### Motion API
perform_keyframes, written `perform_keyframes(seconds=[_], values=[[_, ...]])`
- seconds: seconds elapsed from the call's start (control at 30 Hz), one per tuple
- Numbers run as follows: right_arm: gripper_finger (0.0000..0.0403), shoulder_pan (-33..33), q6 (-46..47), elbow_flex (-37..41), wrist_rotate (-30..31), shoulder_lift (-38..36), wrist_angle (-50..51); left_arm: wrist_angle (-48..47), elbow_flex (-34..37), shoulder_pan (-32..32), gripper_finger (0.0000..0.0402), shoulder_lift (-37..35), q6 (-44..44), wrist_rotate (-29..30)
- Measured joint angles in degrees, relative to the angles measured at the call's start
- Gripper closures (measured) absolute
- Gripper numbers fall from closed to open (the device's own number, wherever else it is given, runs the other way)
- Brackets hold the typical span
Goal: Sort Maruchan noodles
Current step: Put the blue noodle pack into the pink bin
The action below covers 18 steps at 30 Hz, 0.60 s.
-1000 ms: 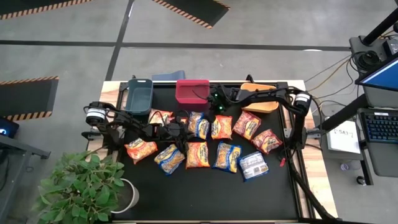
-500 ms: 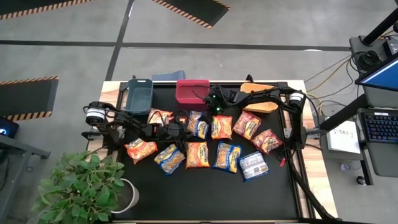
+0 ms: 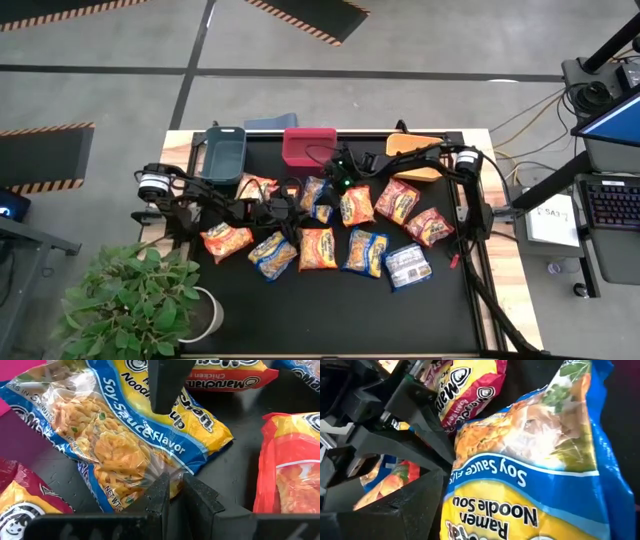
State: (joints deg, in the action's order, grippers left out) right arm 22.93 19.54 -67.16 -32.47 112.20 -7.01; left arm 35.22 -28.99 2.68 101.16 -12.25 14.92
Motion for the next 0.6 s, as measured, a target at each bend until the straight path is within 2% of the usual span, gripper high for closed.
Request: perform_keyframes(seconds=[0.47,0.6], values=[[0.0245,0.0,2.3,0.0,0.0,-0.3,0.2,1.7,0.1,0.0,0.0363,-0.3,-0.2,-0.7],[0.0287,-0.1,2.5,0.0,-0.2,-1.1,0.7,1.2,0.3,0.1,0.0363,-1.8,0.7,-4.1]])
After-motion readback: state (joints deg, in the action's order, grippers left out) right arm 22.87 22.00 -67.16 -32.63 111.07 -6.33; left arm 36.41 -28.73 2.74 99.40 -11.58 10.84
